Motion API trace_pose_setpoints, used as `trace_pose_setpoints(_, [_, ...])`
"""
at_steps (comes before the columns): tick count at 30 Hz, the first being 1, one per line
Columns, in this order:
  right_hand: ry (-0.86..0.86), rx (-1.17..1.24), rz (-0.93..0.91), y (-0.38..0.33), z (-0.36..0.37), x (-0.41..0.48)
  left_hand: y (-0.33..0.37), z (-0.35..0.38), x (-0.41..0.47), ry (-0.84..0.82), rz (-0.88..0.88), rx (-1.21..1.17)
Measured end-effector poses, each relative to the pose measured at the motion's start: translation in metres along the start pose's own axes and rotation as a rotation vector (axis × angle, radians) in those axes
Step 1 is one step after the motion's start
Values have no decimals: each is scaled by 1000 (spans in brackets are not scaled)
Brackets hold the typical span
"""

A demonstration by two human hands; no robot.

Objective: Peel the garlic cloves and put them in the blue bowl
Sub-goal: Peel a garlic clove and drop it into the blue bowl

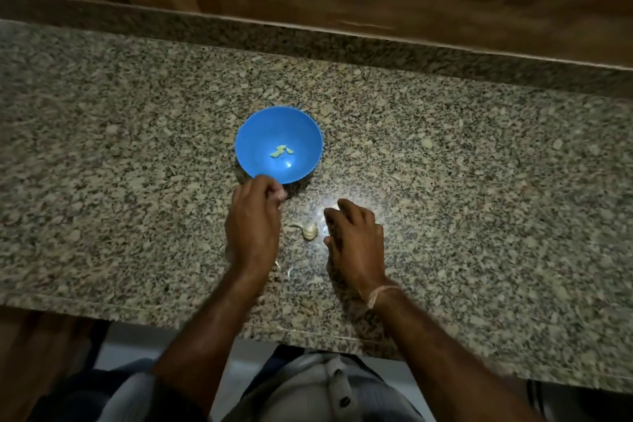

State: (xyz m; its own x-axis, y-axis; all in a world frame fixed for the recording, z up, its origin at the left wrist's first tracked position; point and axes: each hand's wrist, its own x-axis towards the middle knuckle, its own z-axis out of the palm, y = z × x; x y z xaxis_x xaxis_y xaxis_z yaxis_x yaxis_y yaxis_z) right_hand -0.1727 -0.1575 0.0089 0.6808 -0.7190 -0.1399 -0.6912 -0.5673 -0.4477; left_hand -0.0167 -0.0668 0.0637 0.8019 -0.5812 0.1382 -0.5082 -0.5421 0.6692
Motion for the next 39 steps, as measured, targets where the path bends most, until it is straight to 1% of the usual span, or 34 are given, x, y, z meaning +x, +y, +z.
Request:
trace_pose_setpoints(2, [3,-7,9,0,0,0,10,5,30,19,46,26])
trace_pose_setpoints(6, [6,3,9,3,0,-2,8,10,61,-55,40,94])
trace_pose_setpoints(7, [8,8,7,3,1,-3,8,8,57,-43,67,105])
trace_pose_setpoints(9, [11,38,19,4,1,-3,7,5,33,-30,189,95])
trace_pose_setpoints(10, [17,70,32,5,2,-3,4,7,15,-77,253,73])
trace_pose_setpoints(11, [27,111,45,5,3,-4,-2,10,-2,-169,300,51])
trace_pose_setpoints(13, [58,189,54,7,6,-7,-19,22,-28,-368,319,44])
trace_pose_setpoints(14, [76,214,53,8,7,-9,-28,30,-35,-424,317,74])
trace_pose_setpoints(16, [94,245,53,9,6,-12,-37,40,-37,-443,304,105])
trace_pose_setpoints(17, [100,260,52,10,6,-13,-38,42,-37,-426,266,59])
trace_pose_setpoints(18, [107,291,50,12,5,-14,-37,42,-38,-412,191,-38])
trace_pose_setpoints(19, [108,361,55,13,5,-15,-36,41,-38,-428,61,-189])
trace_pose_setpoints(22, [81,707,142,7,-6,-20,-25,30,-35,-619,-516,-797])
trace_pose_setpoints(23, [78,792,154,4,-13,-22,-20,27,-36,-684,-656,-973])
trace_pose_setpoints(24, [80,845,142,0,-20,-24,-15,25,-39,-717,-740,-1112])
trace_pose_setpoints(25, [83,891,112,-3,-27,-26,-10,23,-42,-728,-775,-1214])
trace_pose_setpoints(27, [90,946,38,-7,-42,-29,-1,21,-50,-707,-777,-1345])
trace_pose_setpoints(29, [86,964,-30,-7,-54,-32,6,22,-56,-705,-751,-1410])
trace_pose_setpoints(32, [92,943,-103,-2,-65,-37,17,21,-62,-677,-678,-1374])
trace_pose_setpoints(36, [143,878,-162,4,-70,-45,34,14,-68,-656,-608,-1319])
trace_pose_setpoints(39, [174,825,-223,7,-73,-51,43,9,-75,-630,-592,-1307])
